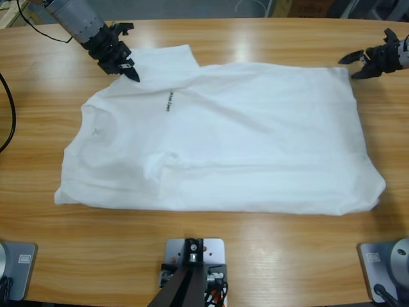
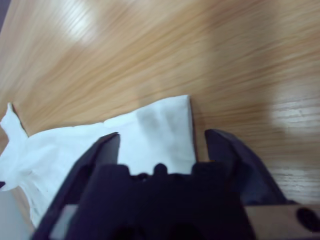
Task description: Fold clothes
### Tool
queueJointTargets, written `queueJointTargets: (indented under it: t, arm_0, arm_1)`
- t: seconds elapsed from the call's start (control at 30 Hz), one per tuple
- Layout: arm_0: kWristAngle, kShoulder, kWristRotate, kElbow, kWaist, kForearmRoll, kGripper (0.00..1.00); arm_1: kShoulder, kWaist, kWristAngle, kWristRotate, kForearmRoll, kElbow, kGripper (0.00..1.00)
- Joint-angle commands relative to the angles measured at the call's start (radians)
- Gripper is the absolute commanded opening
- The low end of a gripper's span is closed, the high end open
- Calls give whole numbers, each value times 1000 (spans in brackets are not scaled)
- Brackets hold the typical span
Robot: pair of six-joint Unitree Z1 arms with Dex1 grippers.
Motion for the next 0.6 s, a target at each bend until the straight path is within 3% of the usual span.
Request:
queueJointTargets:
  t: [0.03,0.17,0.2,0.6]
  arm_0:
    - [-13,31,17,28,14,-16,0]
    - [-13,33,17,25,14,-16,0]
    - [-14,33,17,25,14,-16,0]
    - [-14,33,23,27,14,-15,0]
  arm_1:
    - [95,36,-14,-24,1,53,558]
    - [95,36,-10,-34,10,58,227]
    - [97,36,-9,-35,12,59,17]
    - [97,36,-30,-58,31,58,0]
